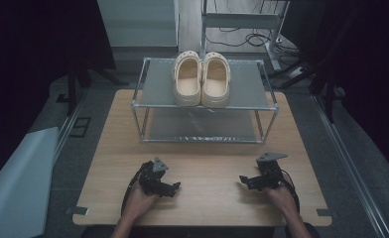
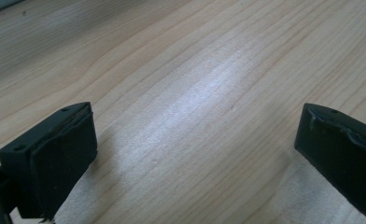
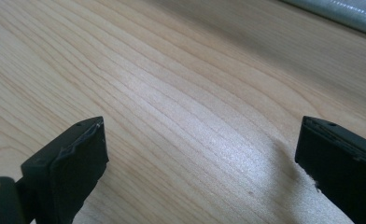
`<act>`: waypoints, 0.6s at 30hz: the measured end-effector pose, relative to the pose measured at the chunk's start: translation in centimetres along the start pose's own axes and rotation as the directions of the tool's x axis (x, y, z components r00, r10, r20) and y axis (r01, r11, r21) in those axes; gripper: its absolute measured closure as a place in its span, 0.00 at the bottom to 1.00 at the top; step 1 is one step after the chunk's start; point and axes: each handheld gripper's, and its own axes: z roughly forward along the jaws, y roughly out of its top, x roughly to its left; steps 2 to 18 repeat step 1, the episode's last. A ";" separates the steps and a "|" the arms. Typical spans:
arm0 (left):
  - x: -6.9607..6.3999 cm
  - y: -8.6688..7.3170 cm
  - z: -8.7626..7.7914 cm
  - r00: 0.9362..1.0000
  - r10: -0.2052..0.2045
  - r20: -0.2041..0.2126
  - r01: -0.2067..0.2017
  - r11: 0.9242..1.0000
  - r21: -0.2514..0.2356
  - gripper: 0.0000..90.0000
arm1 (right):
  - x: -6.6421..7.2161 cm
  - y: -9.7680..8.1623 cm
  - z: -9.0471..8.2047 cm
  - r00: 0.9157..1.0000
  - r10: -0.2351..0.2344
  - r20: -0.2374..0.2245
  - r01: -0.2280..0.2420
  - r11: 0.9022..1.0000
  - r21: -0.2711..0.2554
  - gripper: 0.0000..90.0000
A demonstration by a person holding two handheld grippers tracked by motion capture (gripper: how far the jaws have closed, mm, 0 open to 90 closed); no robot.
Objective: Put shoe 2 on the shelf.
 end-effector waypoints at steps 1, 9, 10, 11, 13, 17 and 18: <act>0.1 0.0 0.0 1.000 0.000 -0.001 0.000 1.000 0.000 0.00 | 0.0 0.0 0.0 1.000 -0.001 0.001 0.001 1.000 0.002 0.02; 0.1 0.0 0.0 1.000 0.000 -0.001 0.000 1.000 0.000 0.00 | 0.0 0.0 0.0 1.000 -0.001 0.001 0.001 1.000 0.002 0.02; 0.1 0.0 0.0 1.000 0.000 -0.001 0.000 1.000 0.000 0.00 | 0.0 0.0 0.0 1.000 -0.001 0.001 0.001 1.000 0.002 0.02; 0.1 0.0 0.0 1.000 0.000 -0.001 0.000 1.000 0.000 0.00 | 0.0 0.0 0.0 1.000 -0.001 0.001 0.001 1.000 0.002 0.02; 0.1 0.0 0.0 1.000 0.000 -0.001 0.000 1.000 0.000 0.00 | 0.0 0.0 0.0 1.000 -0.001 0.001 0.001 1.000 0.002 0.02; 0.1 0.0 0.0 1.000 0.000 -0.001 0.000 1.000 0.000 0.00 | 0.0 0.0 0.0 1.000 -0.001 0.001 0.001 1.000 0.002 0.02; 0.1 0.0 0.0 1.000 0.000 -0.001 0.000 1.000 0.000 0.00 | 0.0 0.0 0.0 1.000 -0.001 0.001 0.001 1.000 0.002 0.02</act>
